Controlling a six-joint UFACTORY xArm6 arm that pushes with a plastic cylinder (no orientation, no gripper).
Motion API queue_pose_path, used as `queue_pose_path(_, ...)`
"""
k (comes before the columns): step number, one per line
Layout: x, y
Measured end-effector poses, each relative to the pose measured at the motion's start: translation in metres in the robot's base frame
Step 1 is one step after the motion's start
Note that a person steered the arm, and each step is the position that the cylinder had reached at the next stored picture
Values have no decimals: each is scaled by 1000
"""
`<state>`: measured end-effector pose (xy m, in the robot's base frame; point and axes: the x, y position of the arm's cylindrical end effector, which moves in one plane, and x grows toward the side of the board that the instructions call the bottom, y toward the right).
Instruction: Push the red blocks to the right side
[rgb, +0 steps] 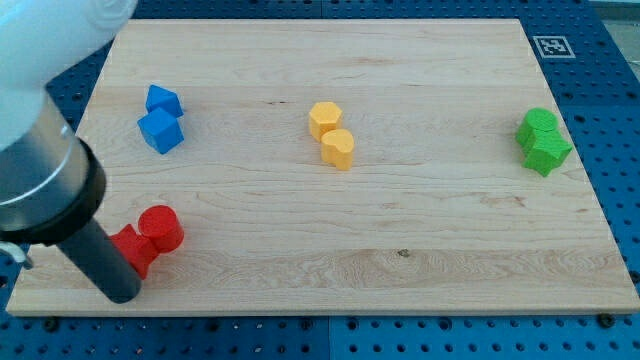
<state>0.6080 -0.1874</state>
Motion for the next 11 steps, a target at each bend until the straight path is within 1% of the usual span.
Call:
queue_pose_path(2,-5,-73)
queue_pose_path(3,-26,-73)
queue_pose_path(4,-36,-60)
queue_pose_path(5,-36,-60)
queue_pose_path(7,-25,-54)
queue_pose_path(11,-25,45)
